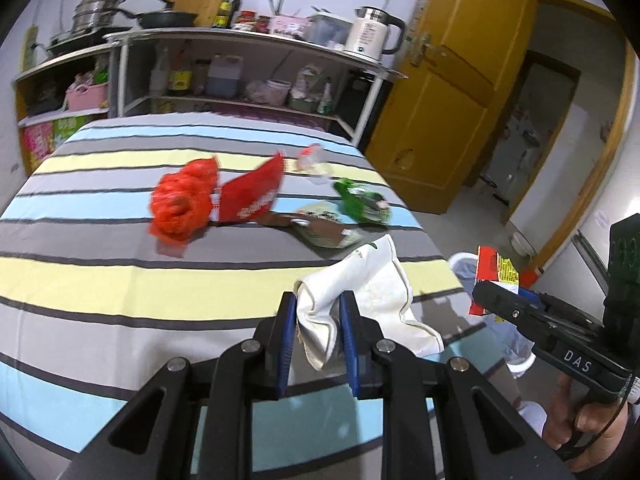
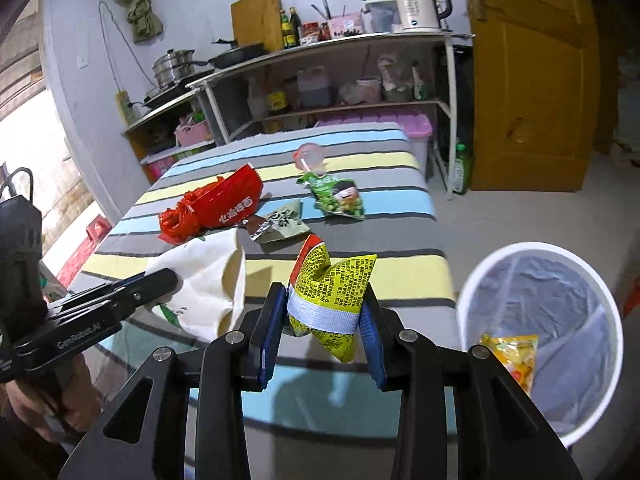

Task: Collect trash
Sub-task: 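Grasp and lift the yellow-green snack bag with the right tool while the left tool holds the white bag, then carry the white bag and snack bag over the bin and open both tools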

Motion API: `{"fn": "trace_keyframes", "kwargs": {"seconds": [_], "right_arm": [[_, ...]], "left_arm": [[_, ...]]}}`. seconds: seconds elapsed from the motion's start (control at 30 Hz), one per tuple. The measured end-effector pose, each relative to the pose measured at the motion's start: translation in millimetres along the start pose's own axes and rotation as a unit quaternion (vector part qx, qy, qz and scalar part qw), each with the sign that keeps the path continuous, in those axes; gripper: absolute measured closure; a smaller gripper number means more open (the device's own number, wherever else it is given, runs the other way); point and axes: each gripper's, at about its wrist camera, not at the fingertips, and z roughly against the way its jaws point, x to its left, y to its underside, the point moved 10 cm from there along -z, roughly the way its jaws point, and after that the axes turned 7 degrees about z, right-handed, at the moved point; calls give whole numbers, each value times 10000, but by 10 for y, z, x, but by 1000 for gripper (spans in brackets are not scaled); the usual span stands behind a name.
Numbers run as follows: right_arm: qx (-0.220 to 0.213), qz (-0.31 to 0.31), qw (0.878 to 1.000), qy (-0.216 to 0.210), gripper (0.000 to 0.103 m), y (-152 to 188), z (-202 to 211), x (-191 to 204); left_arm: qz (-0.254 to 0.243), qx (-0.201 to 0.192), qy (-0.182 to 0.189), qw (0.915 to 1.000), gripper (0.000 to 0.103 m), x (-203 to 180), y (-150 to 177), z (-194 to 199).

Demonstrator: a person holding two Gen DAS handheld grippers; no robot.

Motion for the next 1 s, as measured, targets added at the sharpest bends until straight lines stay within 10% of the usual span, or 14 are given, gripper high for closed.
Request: {"fn": "trace_keyframes", "kwargs": {"seconds": [1.0], "right_arm": [[-390, -1038, 9882, 1052, 66, 509, 928, -1354]], "left_arm": [[-1347, 291, 860, 9867, 80, -1826, 223, -307]]}}
